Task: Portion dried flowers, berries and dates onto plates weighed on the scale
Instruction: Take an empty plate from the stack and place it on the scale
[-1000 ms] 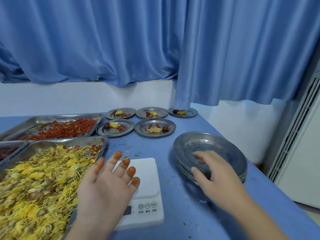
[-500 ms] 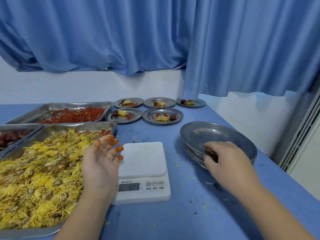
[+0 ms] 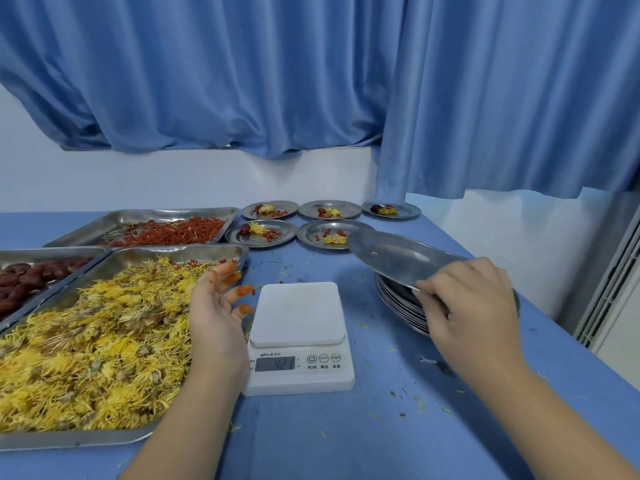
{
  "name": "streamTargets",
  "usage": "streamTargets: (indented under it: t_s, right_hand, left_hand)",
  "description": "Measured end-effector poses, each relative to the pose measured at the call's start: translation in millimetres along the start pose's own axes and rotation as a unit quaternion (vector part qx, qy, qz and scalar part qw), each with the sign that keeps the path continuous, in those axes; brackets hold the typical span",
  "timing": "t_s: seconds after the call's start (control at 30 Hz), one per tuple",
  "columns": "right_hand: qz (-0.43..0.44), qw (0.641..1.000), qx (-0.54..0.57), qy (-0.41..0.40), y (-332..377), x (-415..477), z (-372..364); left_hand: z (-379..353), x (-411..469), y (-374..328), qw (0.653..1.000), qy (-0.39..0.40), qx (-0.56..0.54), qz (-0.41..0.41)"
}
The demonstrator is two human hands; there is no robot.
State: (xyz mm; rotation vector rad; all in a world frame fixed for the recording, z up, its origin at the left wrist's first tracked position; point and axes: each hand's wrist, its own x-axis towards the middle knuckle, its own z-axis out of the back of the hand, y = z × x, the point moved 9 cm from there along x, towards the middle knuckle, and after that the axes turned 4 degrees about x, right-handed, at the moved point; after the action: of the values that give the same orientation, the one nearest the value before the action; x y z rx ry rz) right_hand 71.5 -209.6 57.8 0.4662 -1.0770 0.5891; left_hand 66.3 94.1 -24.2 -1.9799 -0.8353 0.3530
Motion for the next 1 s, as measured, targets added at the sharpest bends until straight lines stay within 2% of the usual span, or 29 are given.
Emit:
streamTargets:
  t_s: [0.1,0.23,0.33,0.5,0.77,1.0]
  right_hand:
    - [0.083,0.996,0.014,-0.013,35,-1,-2]
    - [0.152,0.987,0.033,0.027,77,1,-22]
    - [0.149,0.985,0.034,0.076,88,0,-47]
    - [0.132,0.985,0.04,0.105,86,-15,-67]
    - [0.11,0.986,0.048,0.111,82,-16,-72]
    - [0.094,0.974,0.065,0.198,91,-25,-79]
  left_hand:
    - [5,1,-4,1.0,-0.014,-0.004,-0.012]
    - [12,4,-7,0.999,-0.034,-0.021,-0.025]
    - [22,6,-10,0.997,-0.066,-0.035,-0.033]
    - [36,9,-11,0.992,-0.116,-0.031,-0.024]
    - [31,5,-13,0.994,-0.103,-0.016,-0.026]
    - [29,3,-11,0.996,-0.092,-0.014,-0.018]
